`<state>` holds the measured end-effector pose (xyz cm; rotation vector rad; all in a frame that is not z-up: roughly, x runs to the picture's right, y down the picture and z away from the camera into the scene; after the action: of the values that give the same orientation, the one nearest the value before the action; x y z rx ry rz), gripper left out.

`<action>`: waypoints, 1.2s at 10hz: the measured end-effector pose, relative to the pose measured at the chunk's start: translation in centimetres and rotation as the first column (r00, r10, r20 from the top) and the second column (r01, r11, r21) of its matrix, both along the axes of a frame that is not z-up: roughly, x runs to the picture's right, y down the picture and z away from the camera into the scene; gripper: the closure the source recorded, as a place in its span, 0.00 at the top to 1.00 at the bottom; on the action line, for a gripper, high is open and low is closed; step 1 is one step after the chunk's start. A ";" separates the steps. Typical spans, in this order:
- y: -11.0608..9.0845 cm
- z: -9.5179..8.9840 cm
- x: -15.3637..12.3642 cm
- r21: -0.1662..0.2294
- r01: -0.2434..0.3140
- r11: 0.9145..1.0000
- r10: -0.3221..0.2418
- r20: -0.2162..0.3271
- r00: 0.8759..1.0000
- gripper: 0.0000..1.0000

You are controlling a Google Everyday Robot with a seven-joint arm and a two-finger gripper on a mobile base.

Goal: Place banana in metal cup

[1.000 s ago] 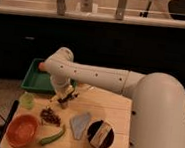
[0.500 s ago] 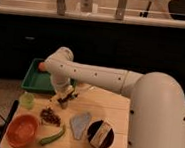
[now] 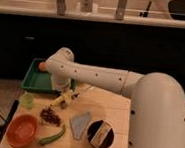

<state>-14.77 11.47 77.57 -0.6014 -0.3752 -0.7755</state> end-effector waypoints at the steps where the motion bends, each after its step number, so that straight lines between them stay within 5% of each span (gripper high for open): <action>1: 0.0 0.0 0.0 0.000 -0.001 1.000 0.001 0.001 1.000 0.80; 12: 0.3 -0.3 0.3 -0.005 -0.012 1.000 0.012 0.048 0.999 0.80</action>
<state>-14.45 11.72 77.28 -0.5853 -0.4248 -0.7788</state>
